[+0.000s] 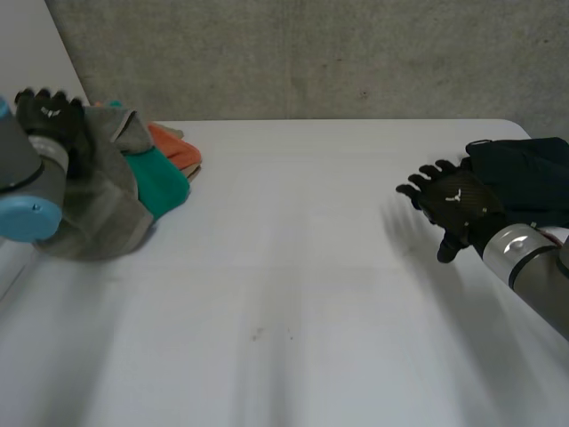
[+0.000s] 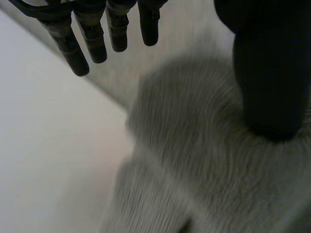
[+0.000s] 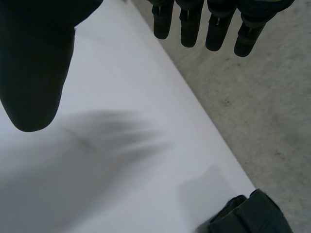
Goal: Fold the laundry.
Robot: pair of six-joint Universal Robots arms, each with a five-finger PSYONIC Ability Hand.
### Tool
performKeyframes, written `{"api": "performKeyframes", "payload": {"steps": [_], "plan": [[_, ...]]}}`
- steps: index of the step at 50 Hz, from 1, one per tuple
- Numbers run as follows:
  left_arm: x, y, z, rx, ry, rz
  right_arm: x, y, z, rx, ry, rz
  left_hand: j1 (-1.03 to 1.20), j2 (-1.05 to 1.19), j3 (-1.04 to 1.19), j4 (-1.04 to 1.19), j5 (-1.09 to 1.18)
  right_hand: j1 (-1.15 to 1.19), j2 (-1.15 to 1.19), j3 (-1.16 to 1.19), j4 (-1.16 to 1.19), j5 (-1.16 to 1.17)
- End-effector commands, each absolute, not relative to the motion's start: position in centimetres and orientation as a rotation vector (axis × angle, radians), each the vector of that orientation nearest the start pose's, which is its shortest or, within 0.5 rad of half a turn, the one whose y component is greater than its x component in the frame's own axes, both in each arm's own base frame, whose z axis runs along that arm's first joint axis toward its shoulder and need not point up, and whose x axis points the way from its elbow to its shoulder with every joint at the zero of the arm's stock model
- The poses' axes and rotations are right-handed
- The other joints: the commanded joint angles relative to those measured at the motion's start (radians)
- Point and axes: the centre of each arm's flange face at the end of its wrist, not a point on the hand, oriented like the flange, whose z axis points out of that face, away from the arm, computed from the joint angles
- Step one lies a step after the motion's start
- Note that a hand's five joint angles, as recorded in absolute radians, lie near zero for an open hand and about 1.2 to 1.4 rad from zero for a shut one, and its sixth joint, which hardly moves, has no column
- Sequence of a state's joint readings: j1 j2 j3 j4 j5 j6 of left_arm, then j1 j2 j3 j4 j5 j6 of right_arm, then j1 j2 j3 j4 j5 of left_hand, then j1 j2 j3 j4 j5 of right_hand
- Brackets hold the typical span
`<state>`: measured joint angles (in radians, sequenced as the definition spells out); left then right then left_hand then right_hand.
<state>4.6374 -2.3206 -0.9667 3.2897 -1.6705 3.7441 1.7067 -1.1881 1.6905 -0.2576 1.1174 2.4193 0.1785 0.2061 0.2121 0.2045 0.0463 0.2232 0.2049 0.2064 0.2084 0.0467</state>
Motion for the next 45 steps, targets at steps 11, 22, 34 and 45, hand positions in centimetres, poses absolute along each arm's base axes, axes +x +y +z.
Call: {"api": "performKeyframes", "payload": {"steps": [11, 22, 34, 45], "plan": [[-19.7, -42.8, 27.6, 0.505, 1.676, -2.231, 20.8, -31.3, 16.9, -1.4, 2.059, -1.978, 1.218, 1.19, 1.184, 1.192, 1.175, -0.049, -0.03, -0.032, -0.034, -0.047], [-32.1, -29.0, 30.1, 0.966, 1.805, -2.671, 20.2, -31.6, 18.7, -1.293, 2.105, -2.056, 1.218, 1.19, 1.184, 1.192, 1.175, -0.049, -0.03, -0.032, -0.034, -0.047], [-37.5, -26.1, 18.2, 1.28, 2.295, -2.299, 20.2, -31.6, 19.1, -1.203, 2.115, -2.041, 1.111, 1.083, 1.077, 1.085, 1.068, -0.049, -0.03, -0.032, -0.034, -0.047], [-34.8, -24.6, 22.7, 1.186, 2.251, -2.177, 20.4, -31.8, 20.6, -1.083, 2.103, -2.001, 0.155, 0.128, 0.122, 0.129, 0.113, -0.049, -0.03, -0.032, -0.034, -0.047]]}}
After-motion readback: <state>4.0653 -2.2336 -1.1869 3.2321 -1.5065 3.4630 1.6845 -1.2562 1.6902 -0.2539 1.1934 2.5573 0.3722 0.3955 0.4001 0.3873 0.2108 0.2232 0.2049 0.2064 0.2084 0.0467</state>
